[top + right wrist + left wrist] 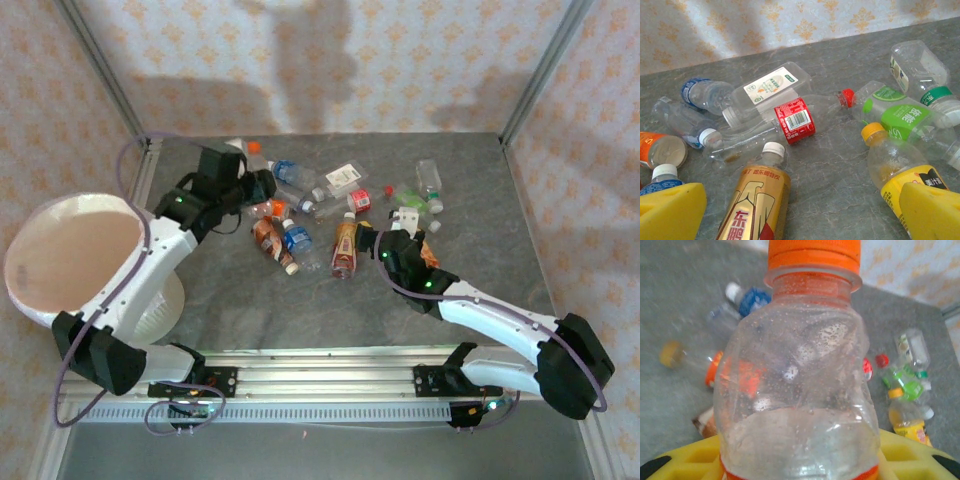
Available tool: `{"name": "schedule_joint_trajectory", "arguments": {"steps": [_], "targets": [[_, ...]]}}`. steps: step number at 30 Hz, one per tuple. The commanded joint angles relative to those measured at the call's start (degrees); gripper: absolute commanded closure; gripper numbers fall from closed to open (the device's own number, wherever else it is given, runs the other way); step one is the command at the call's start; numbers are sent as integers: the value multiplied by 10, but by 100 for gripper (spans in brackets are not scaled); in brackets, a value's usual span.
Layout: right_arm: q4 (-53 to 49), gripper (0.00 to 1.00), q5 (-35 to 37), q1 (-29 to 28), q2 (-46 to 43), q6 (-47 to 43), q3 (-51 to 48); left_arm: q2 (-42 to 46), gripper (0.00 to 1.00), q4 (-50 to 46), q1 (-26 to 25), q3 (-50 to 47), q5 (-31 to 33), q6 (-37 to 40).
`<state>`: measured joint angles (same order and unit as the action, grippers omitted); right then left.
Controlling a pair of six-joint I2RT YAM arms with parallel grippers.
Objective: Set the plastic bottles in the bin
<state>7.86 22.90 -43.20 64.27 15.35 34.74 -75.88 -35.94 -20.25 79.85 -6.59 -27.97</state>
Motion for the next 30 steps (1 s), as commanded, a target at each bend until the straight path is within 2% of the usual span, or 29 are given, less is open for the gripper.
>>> {"name": "schedule_joint_trajectory", "arguments": {"steps": [1, 7, 9, 12, 15, 17, 19, 23, 26, 30], "targets": [[1, 1, 6, 1, 1, -8, 19, 13, 62, -135, 1, 81, 88, 67], [2, 1, 5, 1, 2, -6, 19, 25, 63, -229, 2, 186, 180, 82], [2, 1, 3, 1, 1, -5, 20, 38, 63, -246, 3, 193, 254, 81], [2, 1, 1, 1, 0, -7, 21, 64, 63, -268, 5, 187, 407, 80], [1, 1, 2, 1, -2, -10, 21, 93, 63, -266, 14, 183, 502, 112], [5, 1, 1, 1, 0, -11, 21, 108, 63, -257, 42, 171, 544, 143], [7, 1, -4, 1, 2, -14, 22, 111, 62, -261, 100, 161, 546, 163], [13, 1, -25, 1, 3, -29, 28, 95, 63, -285, 240, 147, 491, 171], [12, 0, -54, 1, 4, -59, 38, 101, 63, -270, 308, 116, 489, 180], [-14, 0, -70, 1, 16, -84, 62, 119, 62, -250, 396, 65, 449, 167]]}}
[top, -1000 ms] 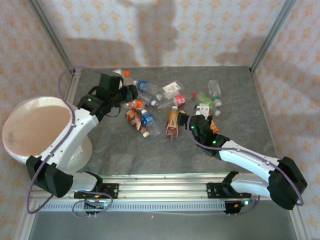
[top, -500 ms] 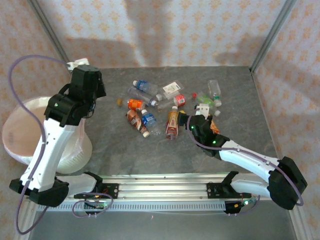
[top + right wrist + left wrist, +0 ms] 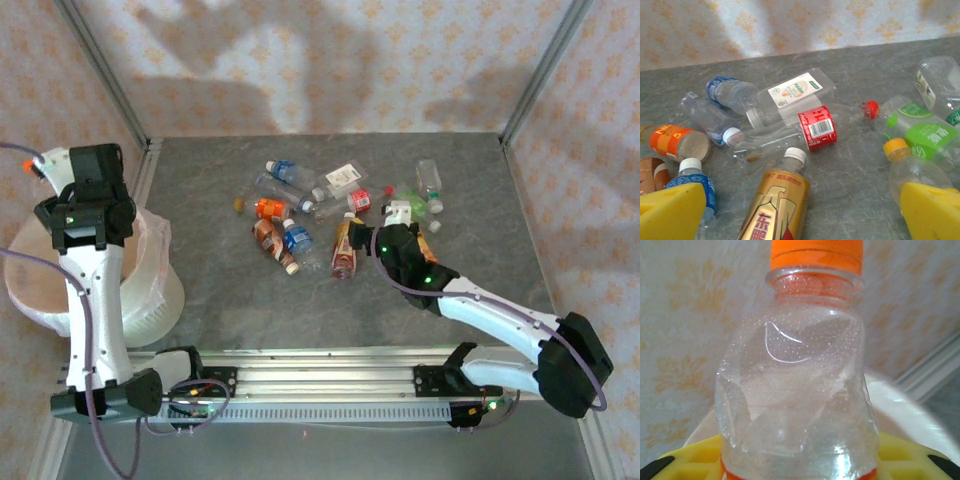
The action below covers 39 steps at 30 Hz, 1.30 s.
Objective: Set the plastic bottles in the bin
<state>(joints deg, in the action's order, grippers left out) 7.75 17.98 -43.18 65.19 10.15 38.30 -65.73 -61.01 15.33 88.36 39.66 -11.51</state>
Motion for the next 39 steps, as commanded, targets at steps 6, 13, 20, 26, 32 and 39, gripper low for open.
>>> {"name": "schedule_joint_trajectory", "arguments": {"steps": [6, 13, 20, 26, 32, 39], "targets": [[-17, 1, -35, 1, 22, -31, 39, 55, 55, -13, 116, -76, -50, -97], [-28, 1, -34, 0, 16, -31, 31, 62, 59, 24, 208, -151, -141, -127], [-25, 1, -25, 1, 18, -44, 26, 66, 52, 31, 238, -211, -170, -158], [-27, 1, -29, 0, 23, -39, 34, 62, 47, 28, 238, -207, -158, -166], [-35, 1, -29, 1, 39, -26, 34, 72, 27, 30, 238, -192, -145, -171], [-38, 1, -25, 1, 38, -21, 33, 88, 14, 23, 214, -168, -172, -179]]}}
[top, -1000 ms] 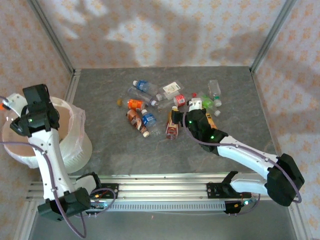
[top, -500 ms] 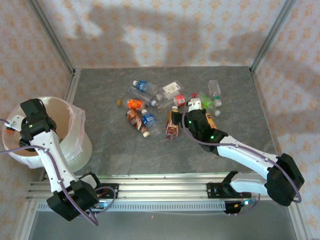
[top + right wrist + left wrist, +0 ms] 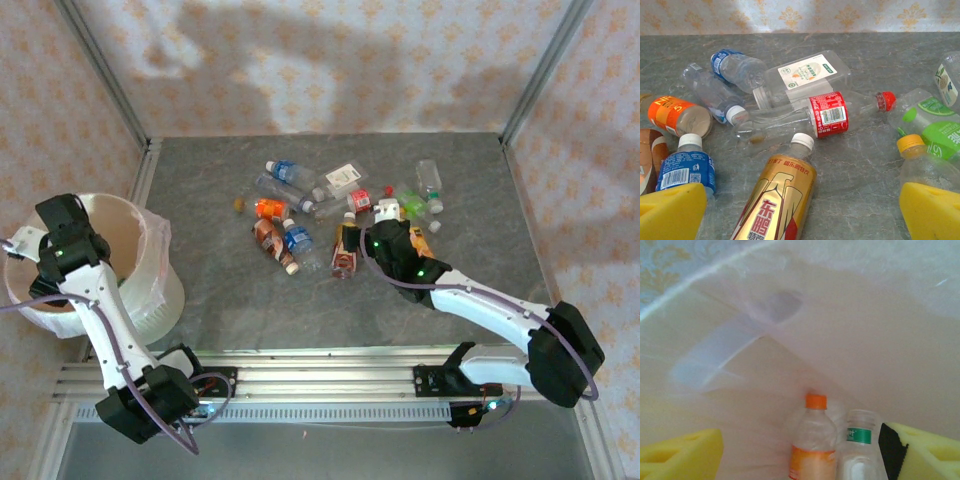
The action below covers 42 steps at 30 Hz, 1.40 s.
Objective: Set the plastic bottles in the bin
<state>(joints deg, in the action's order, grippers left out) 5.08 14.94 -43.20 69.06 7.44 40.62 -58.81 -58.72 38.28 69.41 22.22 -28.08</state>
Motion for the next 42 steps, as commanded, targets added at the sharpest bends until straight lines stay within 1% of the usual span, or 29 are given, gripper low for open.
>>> {"name": "schedule_joint_trajectory", "arguments": {"steps": [1, 3, 4, 5, 6, 7, 8, 11, 13, 14, 15, 16, 18, 23, 26, 28, 29, 31, 34, 38, 42], "targets": [[-14, 1, 5, 1, 0, 6, 10, 26, 13, 1, -32, 24, 17, -18], [-18, 1, 7, 1, -1, 6, 11, 42, 11, 5, -61, 29, 33, -22], [-18, 1, 8, 0, -2, 7, 10, 49, 11, 7, -72, 36, 25, -22], [-19, 1, 9, 0, -2, 9, 9, 54, 11, 7, -80, 48, 0, -40], [-19, 1, 10, 0, -4, 10, 8, 57, 11, 9, -84, 61, -36, -40], [-20, 1, 10, 1, -4, 12, 8, 61, 11, 20, -89, 75, -88, -37], [-20, 1, 11, 0, -4, 14, 7, 64, 10, 34, -96, 86, -134, -37], [-21, 1, 11, 0, -5, 15, 6, 75, 9, 95, -122, 103, -244, -43], [-23, 1, 14, 0, -6, 16, 7, 76, 8, 123, -152, 113, -289, -50], [-24, 1, 15, 0, -7, 16, 6, 72, 7, 127, -173, 121, -299, -54], [-24, 1, 17, 0, -8, 17, 5, 68, 6, 128, -196, 129, -301, -57], [-23, 1, 18, 1, -9, 16, 4, 61, 1, 133, -225, 135, -301, -56], [-21, 1, 19, 1, -9, 17, 2, 48, 1, 137, -291, 146, -278, -53], [-23, 1, 24, 0, -9, 23, -1, -10, 1, 135, -443, 169, -173, -47], [-25, 1, 29, 0, -9, 29, -4, -64, 1, 131, -519, 180, -114, -54], [-26, 1, 33, 1, -28, 34, -7, -103, 1, 120, -558, 184, -62, -81], [-24, 1, 36, 0, -30, 36, -9, -126, 1, 113, -571, 182, -38, -112], [-24, 1, 41, 0, -35, 39, -14, -168, 1, 93, -585, 178, -19, -169], [-31, 1, 48, 0, -43, 41, -17, -220, 0, 91, -594, 156, -35, -229], [-34, 1, 57, 0, -51, 41, -25, -259, 1, 142, -597, 78, -56, -280], [-33, 1, 63, 0, -48, 41, -25, -325, 2, 155, -598, 64, -105, -292]]}}
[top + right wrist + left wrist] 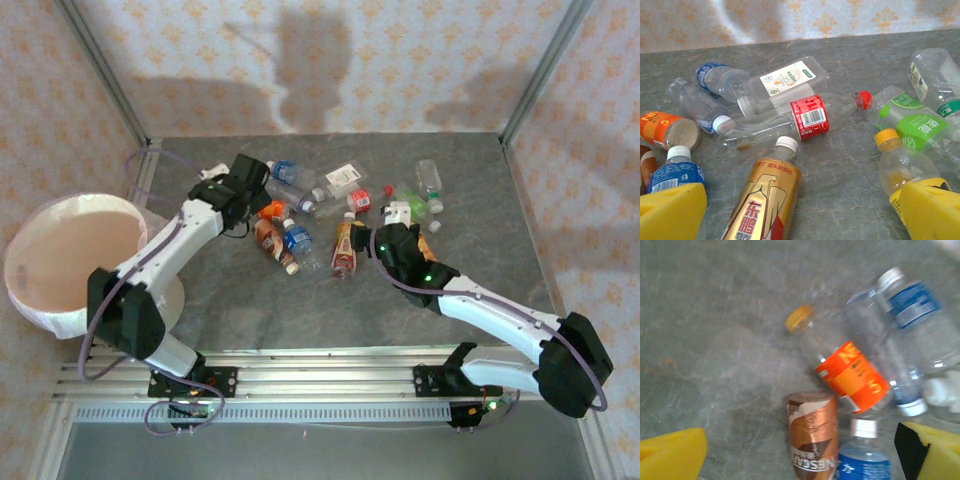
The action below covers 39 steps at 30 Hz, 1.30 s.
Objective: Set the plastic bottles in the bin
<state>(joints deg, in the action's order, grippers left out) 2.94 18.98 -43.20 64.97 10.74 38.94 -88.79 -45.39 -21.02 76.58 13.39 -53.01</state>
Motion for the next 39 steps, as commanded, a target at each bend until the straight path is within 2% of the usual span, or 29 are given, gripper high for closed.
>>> {"name": "schedule_joint_trajectory", "arguments": {"steps": [1, 5, 13, 19, 23, 28, 29, 33, 39], "targets": [[-12, 1, 23, 0, -5, 9, -7, -44, 3, 28, -4, -10, -27, -42], [-18, 1, 22, 0, 2, 12, -1, -103, 3, 57, -4, -32, -45, -52], [-30, 1, 25, 0, 1, 15, 0, -163, 10, 199, -3, -86, -89, -28], [-31, 1, 29, 0, 0, 20, -3, -196, 25, 221, -3, -85, -105, -17], [-32, 1, 29, 0, 1, 21, -2, -200, 32, 227, -3, -91, -108, -15], [-30, 1, 28, 0, 3, 20, -1, -191, 31, 244, -3, -106, -118, 2], [-28, 1, 27, 0, 4, 20, -1, -189, 33, 244, -3, -108, -117, 5], [-20, 1, 14, 0, 8, 14, 0, -178, 51, 237, -2, -109, -110, 13], [-1, 0, 5, 0, 17, 11, 3, -127, 52, 219, -2, -113, -89, 27]]}}
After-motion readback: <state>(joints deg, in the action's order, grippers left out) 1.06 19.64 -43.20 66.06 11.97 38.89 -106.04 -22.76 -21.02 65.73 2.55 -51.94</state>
